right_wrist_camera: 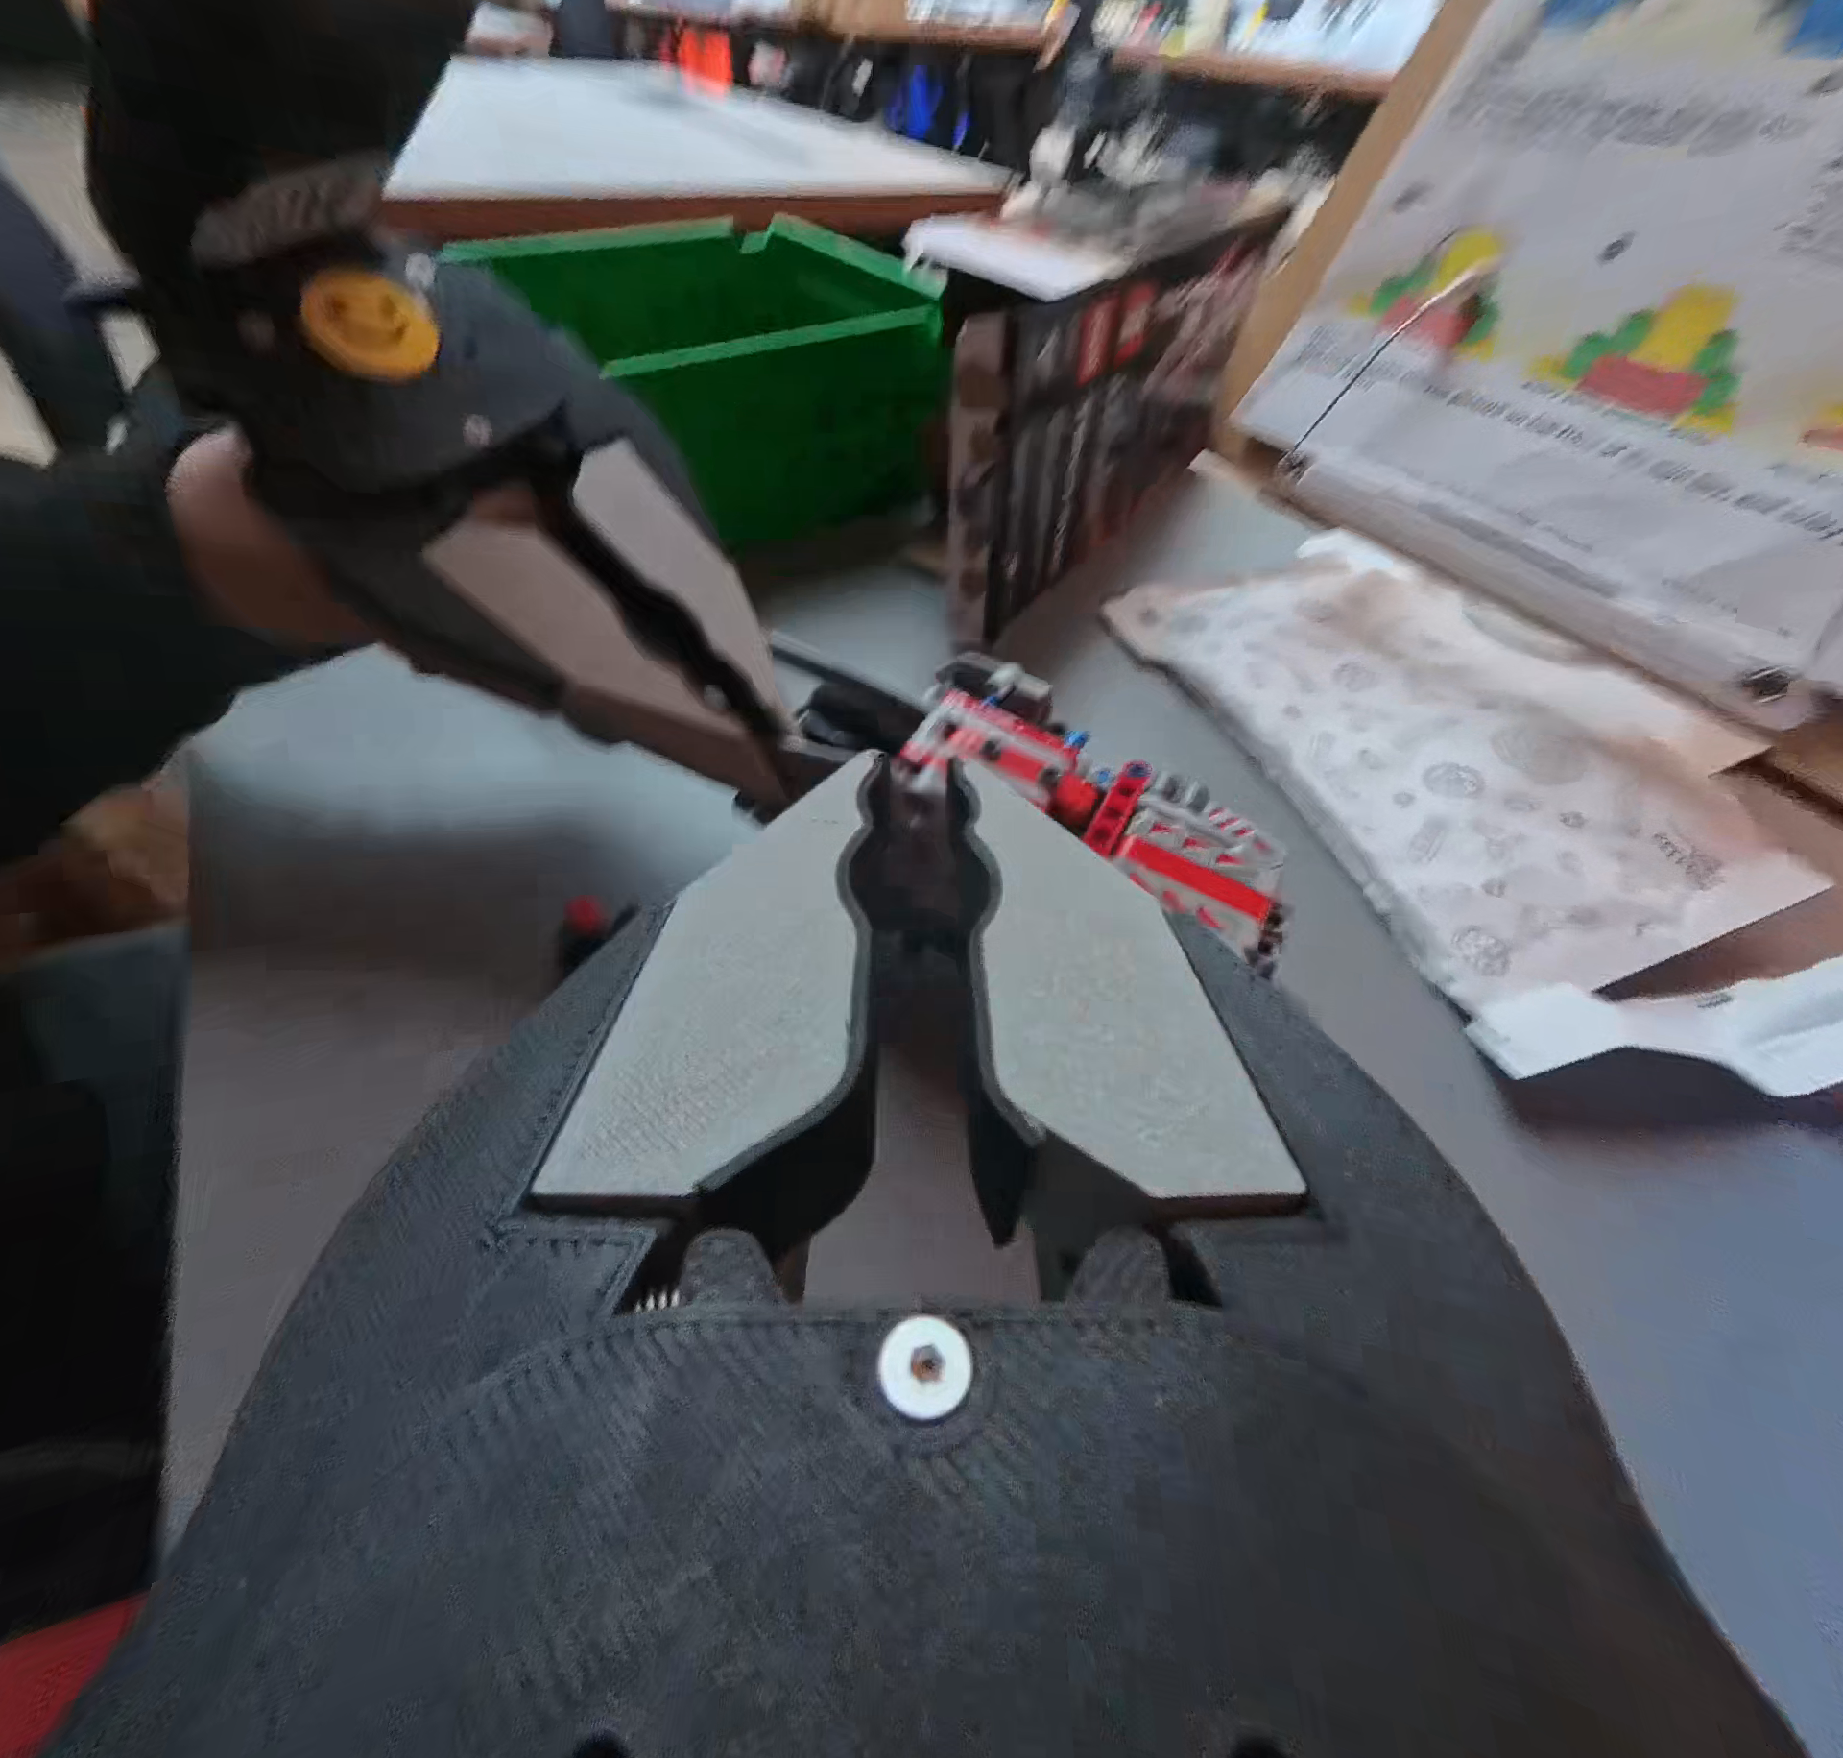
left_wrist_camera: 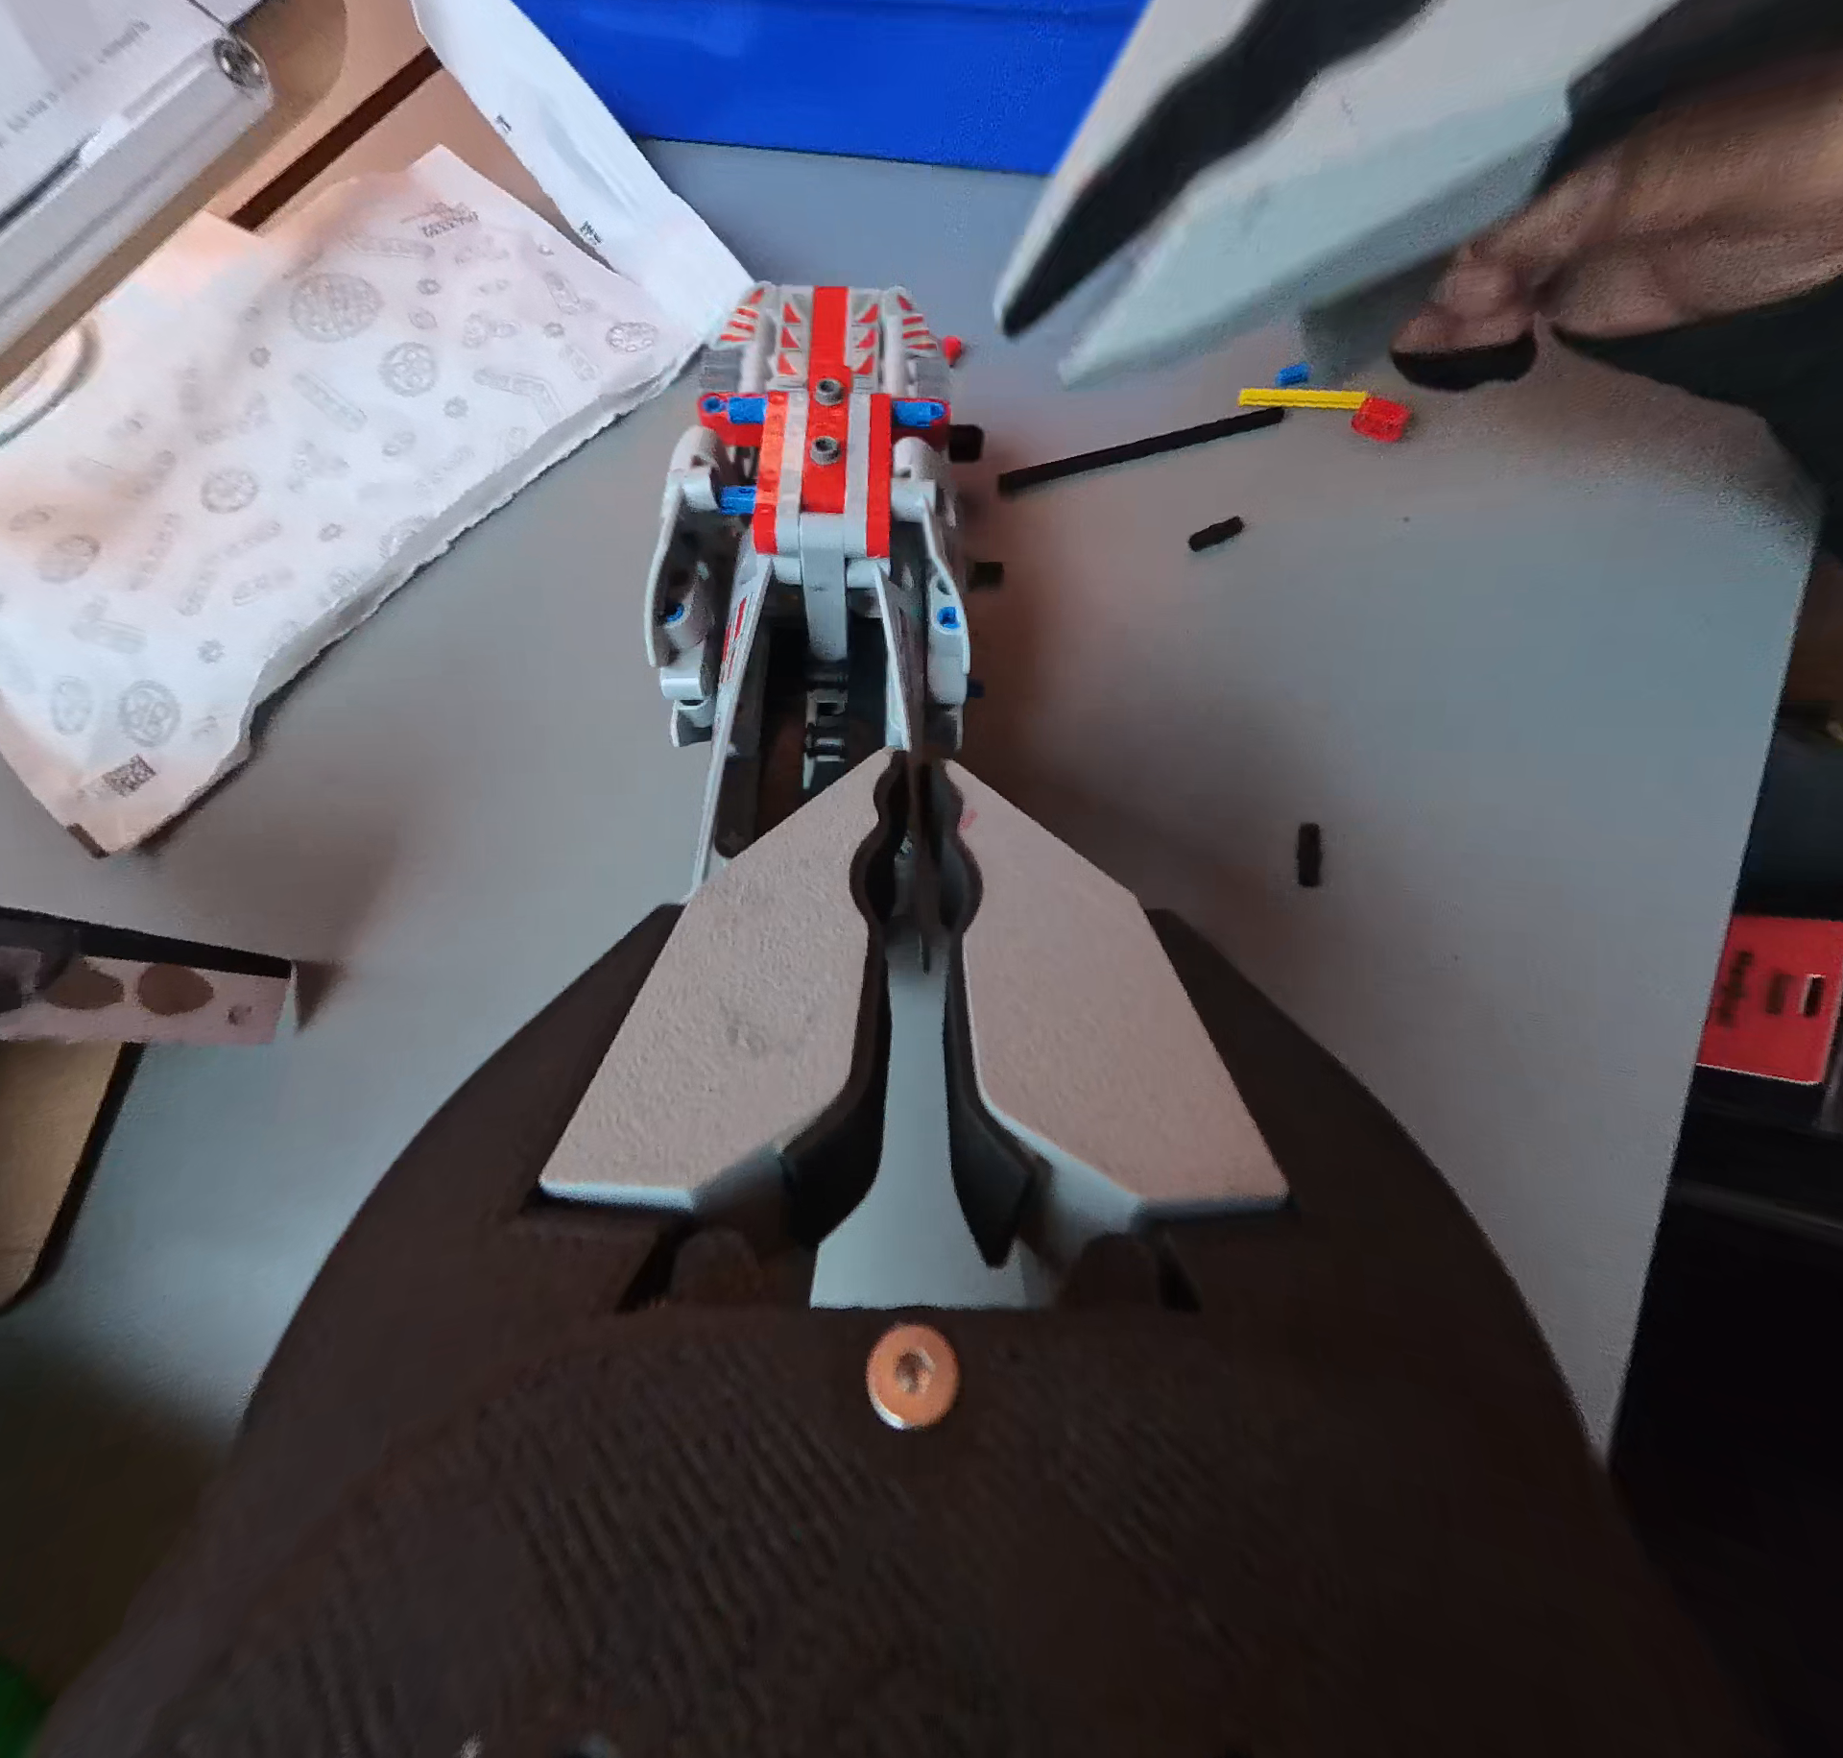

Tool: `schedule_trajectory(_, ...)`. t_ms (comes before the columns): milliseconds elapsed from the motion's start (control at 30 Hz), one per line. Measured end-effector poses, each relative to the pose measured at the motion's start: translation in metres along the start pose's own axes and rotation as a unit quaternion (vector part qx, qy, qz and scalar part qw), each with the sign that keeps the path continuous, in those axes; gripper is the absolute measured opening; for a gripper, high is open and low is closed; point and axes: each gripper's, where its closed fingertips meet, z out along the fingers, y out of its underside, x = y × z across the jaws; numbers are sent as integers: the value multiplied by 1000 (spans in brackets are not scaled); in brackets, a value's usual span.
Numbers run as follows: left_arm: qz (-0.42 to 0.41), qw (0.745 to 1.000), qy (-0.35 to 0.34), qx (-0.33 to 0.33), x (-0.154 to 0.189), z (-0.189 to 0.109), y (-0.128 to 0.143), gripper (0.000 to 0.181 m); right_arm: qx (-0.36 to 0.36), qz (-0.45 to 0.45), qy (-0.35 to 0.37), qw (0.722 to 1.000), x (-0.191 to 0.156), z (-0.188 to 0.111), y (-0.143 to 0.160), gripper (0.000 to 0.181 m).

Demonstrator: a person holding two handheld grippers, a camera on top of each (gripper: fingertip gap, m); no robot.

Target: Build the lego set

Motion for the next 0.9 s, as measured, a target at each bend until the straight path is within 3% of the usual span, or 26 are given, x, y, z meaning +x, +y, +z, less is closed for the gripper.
schedule_trajectory(67, -14, 1000, 22, 7, 2, 0, 0, 0, -38, 26, -16, 999, -6, 5, 11, 22)
schedule_trajectory(167, -19, 999, 30, 11, 3, -2, 1, 0, -71, 5, 32, 997, -1, 12, 24, 32)
schedule_trajectory(267, -8, 1000, 12, 5, -2, -7, 1, 3, -57, -4, 53, 997, -1, 14, 23, 34)
schedule_trajectory(367, -2, 1000, 1, 17, -8, -16, -4, 2, -47, -7, 32, 998, -6, 13, 23, 24)
schedule_trajectory(533, -11, 999, -24, 38, -19, -30, -13, 15, -20, 9, -3, 1000, -14, 14, 20, 25)
schedule_trajectory(600, -16, 998, -40, 36, -26, -30, -11, 25, 8, 5, -25, 1000, -20, 13, 16, 27)
schedule_trajectory(667, -37, 997, -57, 28, -35, -27, -7, 50, 36, 8, -46, 998, -24, 11, 12, 28)
schedule_trajectory(900, -56, 997, -33, 34, -34, -13, 0, 95, 100, 28, -91, 990, -30, -1, 2, 34)
